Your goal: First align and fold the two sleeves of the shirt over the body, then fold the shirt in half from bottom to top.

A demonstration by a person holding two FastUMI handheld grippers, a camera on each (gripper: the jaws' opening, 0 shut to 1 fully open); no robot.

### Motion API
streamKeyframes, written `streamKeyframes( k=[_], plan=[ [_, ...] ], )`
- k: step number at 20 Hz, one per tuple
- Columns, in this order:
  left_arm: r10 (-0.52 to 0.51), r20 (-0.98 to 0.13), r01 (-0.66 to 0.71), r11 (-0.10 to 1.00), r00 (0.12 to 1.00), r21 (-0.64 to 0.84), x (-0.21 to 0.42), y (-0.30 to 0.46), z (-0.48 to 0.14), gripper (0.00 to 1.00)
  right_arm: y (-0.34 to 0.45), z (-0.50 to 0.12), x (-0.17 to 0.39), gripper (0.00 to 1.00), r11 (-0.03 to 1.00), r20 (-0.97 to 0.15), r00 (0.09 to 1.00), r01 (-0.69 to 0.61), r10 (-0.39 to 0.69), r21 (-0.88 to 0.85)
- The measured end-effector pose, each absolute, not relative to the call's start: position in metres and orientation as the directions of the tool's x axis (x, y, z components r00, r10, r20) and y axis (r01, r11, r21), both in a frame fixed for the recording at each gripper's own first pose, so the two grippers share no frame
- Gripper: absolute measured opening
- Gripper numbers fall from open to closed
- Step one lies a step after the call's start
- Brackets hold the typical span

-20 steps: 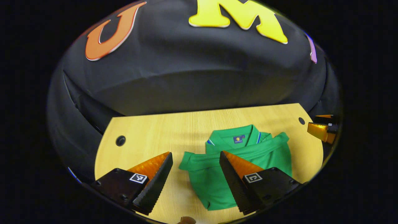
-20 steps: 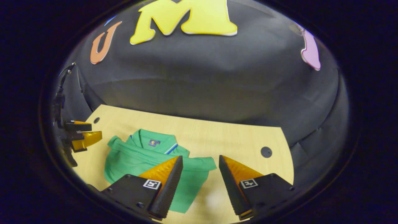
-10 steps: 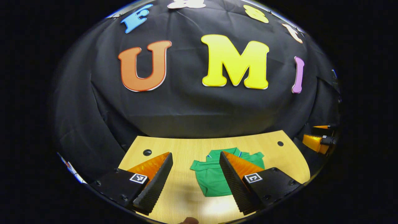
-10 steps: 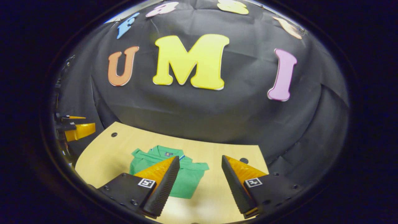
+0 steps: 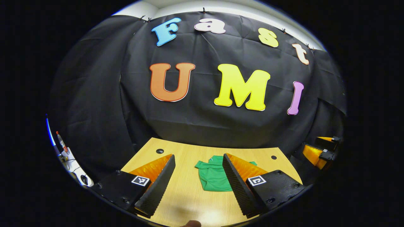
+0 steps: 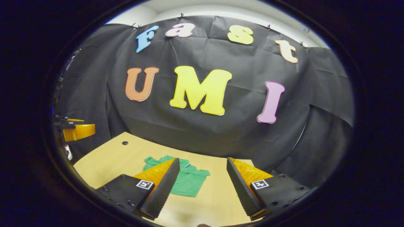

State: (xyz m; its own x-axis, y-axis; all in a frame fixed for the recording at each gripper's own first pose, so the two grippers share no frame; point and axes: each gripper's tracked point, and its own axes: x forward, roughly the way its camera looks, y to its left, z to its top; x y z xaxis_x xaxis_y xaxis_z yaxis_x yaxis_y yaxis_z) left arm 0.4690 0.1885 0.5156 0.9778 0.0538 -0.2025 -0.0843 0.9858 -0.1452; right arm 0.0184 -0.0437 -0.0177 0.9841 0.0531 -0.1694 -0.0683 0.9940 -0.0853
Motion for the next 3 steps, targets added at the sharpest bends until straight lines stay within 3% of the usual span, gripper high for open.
streamKeyframes(
  k=[3],
  plan=[
    [0.054,-0.173,-0.077,0.988,0.983,-0.133,0.445,0.187,0.512,0.97,-0.033,-0.030,-0.010,0.96,0.991,-0.146,0.987,-0.084,0.069,-0.103]
  ],
)
